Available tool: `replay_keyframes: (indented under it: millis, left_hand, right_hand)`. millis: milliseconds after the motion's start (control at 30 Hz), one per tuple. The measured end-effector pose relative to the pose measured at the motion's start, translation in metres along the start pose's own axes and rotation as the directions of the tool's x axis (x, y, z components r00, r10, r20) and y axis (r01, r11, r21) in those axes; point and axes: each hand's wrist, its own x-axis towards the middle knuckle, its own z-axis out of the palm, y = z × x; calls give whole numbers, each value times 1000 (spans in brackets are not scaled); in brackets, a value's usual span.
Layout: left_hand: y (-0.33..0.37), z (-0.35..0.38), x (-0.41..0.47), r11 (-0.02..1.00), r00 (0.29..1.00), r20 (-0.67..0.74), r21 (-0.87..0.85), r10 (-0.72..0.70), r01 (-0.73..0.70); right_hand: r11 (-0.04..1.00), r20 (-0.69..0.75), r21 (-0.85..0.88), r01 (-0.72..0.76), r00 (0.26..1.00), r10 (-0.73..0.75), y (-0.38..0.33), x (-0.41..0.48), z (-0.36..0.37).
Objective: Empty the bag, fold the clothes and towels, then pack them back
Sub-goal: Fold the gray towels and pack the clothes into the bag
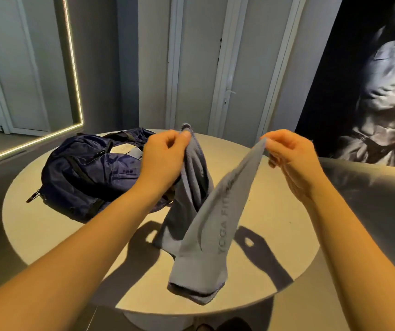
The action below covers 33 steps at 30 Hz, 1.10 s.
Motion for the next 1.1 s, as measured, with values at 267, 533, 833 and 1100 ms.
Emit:
replay_keyframes:
  millis: [267, 533, 833, 1100]
  left_hand:
    - [-13, -11, 0, 999, 982, -182, 3, -41, 43]
    - [-23, -13, -6, 997, 984, -164, 11, -72, 75]
    - [-17, -28, 15, 995, 917, -388, -2, -90, 96]
    - [-20, -35, 27, 995, 948, -301, -43, -102, 94]
  right_hand:
    - [938, -331, 283, -200, 897, 291, 18, 1, -13]
    - [882, -61, 221, -415, 897, 437, 28, -13, -20]
    - [885, -238, -153, -439, 886, 399, 41, 13, -51]
    - [959, -120, -215, -183, 980, 160, 29, 17, -42]
